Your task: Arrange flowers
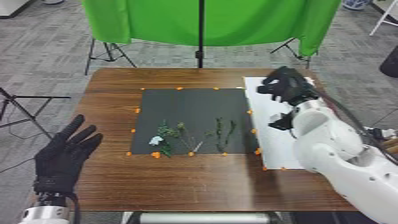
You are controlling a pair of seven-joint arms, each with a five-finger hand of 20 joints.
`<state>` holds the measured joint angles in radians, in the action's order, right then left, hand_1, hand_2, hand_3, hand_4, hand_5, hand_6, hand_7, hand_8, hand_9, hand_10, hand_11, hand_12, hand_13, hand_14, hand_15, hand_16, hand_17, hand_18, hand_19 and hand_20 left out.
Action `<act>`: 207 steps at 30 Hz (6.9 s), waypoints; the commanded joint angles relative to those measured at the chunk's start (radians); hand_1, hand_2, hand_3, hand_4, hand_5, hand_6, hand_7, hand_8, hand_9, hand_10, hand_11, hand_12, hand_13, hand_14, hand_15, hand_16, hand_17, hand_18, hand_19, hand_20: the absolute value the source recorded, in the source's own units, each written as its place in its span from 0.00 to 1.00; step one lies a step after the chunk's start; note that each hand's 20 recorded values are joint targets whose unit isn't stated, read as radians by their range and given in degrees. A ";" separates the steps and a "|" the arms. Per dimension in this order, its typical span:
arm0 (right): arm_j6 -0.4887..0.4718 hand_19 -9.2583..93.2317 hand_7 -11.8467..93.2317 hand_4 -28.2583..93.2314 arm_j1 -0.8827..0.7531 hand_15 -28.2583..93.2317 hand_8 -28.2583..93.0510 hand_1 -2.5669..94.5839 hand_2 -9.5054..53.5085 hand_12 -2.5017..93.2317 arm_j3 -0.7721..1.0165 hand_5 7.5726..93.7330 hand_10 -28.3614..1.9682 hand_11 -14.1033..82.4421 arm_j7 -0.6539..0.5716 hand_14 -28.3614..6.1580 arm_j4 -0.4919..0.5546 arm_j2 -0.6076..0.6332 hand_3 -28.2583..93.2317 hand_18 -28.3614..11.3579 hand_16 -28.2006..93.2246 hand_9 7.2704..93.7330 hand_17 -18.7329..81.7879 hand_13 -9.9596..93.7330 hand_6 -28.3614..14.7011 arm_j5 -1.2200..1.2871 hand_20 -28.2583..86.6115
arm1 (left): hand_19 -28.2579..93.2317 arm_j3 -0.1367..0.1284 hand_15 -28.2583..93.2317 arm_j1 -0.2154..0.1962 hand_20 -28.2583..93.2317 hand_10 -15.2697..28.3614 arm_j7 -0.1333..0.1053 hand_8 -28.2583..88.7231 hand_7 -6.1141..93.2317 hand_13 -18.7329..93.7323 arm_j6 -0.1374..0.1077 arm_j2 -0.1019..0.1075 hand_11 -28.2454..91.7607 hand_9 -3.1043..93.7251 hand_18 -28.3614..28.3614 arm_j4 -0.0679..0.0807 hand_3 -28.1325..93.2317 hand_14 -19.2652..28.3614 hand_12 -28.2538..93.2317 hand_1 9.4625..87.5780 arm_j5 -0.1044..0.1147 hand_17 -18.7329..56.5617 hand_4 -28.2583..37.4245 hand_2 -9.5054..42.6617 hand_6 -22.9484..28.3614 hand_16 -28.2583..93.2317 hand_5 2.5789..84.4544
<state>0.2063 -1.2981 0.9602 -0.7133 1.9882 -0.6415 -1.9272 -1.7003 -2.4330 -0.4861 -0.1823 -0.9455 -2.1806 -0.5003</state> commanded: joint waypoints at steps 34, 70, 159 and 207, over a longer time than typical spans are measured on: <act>-0.008 0.87 0.28 0.00 0.043 0.73 0.24 0.62 0.00 0.37 -0.229 0.92 0.78 0.33 -0.137 0.73 -0.216 0.095 0.78 0.20 0.46 1.00 0.48 0.85 0.74 -0.278 0.64 | 0.67 0.001 0.64 0.000 0.29 0.80 0.027 0.16 0.17 0.38 0.004 -0.025 0.41 0.40 0.97 0.005 0.91 1.00 0.31 0.14 -0.011 0.11 0.00 0.28 0.59 0.16 0.42; -0.085 0.90 0.28 0.00 0.636 0.77 0.25 0.59 0.00 0.37 -0.796 0.91 0.73 0.36 0.097 0.69 -0.560 -0.668 0.81 0.22 0.45 1.00 0.47 0.83 0.73 -0.226 0.64 | 0.68 0.024 0.64 0.118 0.30 0.80 0.043 0.16 0.17 0.38 0.021 0.070 0.41 0.40 0.97 0.021 0.91 1.00 0.31 0.13 -0.013 0.11 0.00 0.29 0.59 0.16 0.42; -0.076 0.88 0.27 0.00 0.095 0.80 0.12 0.43 0.00 0.17 -0.228 0.57 0.46 0.37 -0.282 0.49 -0.313 0.088 0.88 0.14 0.31 0.62 0.41 0.67 0.69 -0.184 0.62 | 0.67 0.005 0.63 -0.014 0.30 0.79 0.064 0.16 0.18 0.38 0.037 -0.082 0.40 0.39 0.99 0.003 0.90 1.00 0.32 0.09 -0.037 0.11 0.00 0.29 0.58 0.17 0.40; -0.007 0.96 0.29 0.00 0.440 0.78 0.25 0.61 0.00 0.39 -0.680 0.91 0.71 0.34 0.077 0.68 -0.246 -0.435 0.81 0.22 0.43 1.00 0.51 0.84 0.71 -0.323 0.62 | 0.67 -0.012 0.63 -0.008 0.30 0.80 0.091 0.16 0.18 0.38 0.036 -0.069 0.40 0.40 0.99 -0.001 0.90 1.00 0.32 0.10 -0.042 0.11 0.00 0.29 0.58 0.17 0.40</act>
<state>0.2518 -0.8889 0.3312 -0.6610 1.7828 -0.9783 -2.2358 -1.7139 -2.4442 -0.4098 -0.1420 -1.0100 -2.1849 -0.5391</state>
